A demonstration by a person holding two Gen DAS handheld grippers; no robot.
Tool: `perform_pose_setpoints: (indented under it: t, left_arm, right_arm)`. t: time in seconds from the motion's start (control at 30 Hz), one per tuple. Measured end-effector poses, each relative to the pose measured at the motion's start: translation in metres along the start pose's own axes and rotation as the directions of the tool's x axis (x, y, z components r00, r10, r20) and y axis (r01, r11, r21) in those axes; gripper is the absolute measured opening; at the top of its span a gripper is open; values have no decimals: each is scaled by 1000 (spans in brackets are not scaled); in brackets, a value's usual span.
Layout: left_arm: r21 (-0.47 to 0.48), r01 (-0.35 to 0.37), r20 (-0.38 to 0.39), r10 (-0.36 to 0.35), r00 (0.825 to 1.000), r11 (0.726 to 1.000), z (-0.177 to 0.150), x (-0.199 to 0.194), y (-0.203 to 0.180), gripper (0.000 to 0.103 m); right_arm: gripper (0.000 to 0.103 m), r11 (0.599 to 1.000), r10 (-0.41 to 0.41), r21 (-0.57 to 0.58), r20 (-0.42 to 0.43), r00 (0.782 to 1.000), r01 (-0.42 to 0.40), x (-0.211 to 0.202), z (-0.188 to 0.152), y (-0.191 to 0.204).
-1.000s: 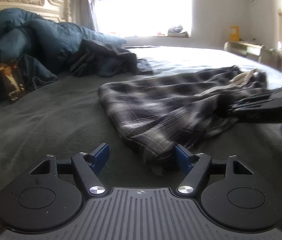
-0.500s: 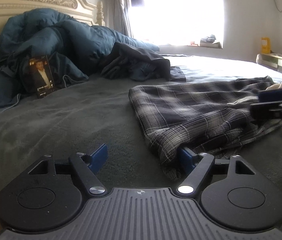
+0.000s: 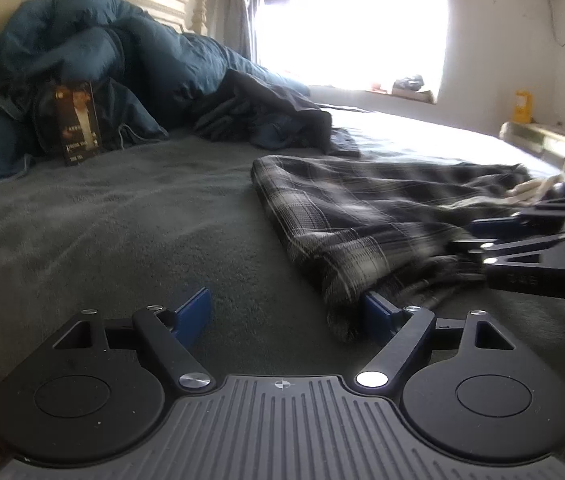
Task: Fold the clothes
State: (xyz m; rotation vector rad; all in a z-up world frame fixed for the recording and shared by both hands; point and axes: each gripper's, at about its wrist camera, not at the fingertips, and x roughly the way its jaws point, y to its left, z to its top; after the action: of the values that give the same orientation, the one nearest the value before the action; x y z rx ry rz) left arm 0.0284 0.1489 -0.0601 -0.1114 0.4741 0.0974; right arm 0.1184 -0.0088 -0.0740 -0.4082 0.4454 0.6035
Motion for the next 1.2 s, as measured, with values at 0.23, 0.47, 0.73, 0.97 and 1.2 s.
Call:
perform_pose_setpoints:
  t: [0.23,0.47,0.73,0.97,1.2]
  left_arm:
    - [-251,143,48,-135,990,957,5,-15,31,81]
    - [-252,76,-11,-81,997,965,1,17,19,81]
    - [-190,36,3,-36,999,981,-8,9,8,80]
    - [-189,73,29,-69,997,979,-4,3,6,68]
    - [-277,146,28,-144,989,950,-2,11,11,42]
  right_arm:
    - [39,1000,-13,2,8,1000,13,1,-2,2]
    - [39,1000,-18,16,0,1000,18,-7,-2,-1]
    - [40,978,171,108,63,983,-177,-43,25,-21]
    - [40,883,362,302,46,931,-359,-1,72,-28]
    - [63,841,457,387,-135,879,-378,100,150,-16]
